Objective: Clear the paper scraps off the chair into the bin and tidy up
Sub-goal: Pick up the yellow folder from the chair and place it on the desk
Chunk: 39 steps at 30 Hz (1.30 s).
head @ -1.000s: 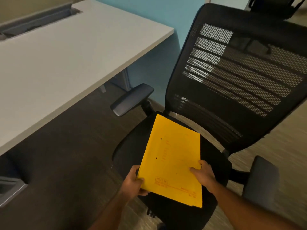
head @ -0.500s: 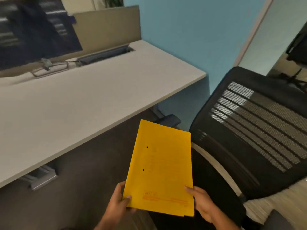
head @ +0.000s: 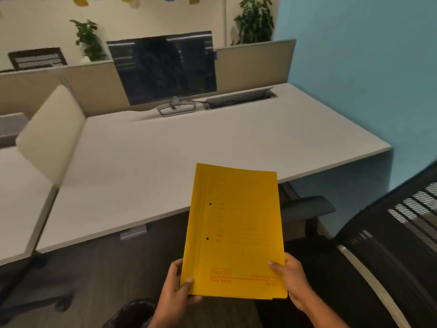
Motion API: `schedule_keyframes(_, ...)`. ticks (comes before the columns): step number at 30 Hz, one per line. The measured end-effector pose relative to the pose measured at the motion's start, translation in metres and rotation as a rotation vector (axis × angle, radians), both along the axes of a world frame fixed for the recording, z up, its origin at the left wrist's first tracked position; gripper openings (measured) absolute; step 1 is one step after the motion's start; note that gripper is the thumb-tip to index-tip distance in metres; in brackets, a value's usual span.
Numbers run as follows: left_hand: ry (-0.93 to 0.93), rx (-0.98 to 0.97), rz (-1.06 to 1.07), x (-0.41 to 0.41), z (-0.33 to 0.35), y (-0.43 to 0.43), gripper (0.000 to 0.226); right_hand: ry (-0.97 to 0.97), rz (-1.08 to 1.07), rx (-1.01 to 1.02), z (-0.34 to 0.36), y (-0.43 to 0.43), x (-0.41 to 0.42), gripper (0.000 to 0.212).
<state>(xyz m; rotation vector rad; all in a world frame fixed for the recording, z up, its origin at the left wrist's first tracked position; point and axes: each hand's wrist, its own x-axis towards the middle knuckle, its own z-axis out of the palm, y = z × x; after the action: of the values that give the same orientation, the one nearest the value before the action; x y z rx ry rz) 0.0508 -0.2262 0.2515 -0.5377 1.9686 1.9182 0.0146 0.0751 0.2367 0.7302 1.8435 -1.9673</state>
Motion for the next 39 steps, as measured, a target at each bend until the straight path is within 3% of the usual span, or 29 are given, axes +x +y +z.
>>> schedule_keyframes(8, 0.094, -0.001, 0.148, -0.042, 0.018, -0.11, 0.042, 0.17, 0.064, 0.044, 0.026, -0.12, -0.078, 0.023)
schedule_keyframes(12, 0.132, -0.002, 0.197, -0.072, 0.021, -0.172, 0.043, 0.243, 0.099, 0.081, 0.031, -0.183, -0.118, 0.043)
schedule_keyframes(15, 0.157, -0.028, 0.215, -0.087, 0.023, -0.203, 0.042, 0.27, 0.138, 0.09, 0.033, -0.219, -0.138, 0.047)
schedule_keyframes(27, 0.163, -0.101, 0.316, -0.137, 0.028, -0.288, 0.04, 0.343, 0.332, 0.176, 0.05, -0.311, -0.21, 0.047)
schedule_keyframes(39, 0.166, -0.182, 0.431, -0.254, 0.037, -0.351, 0.038, 0.412, 0.43, 0.195, 0.06, -0.394, -0.35, 0.049)
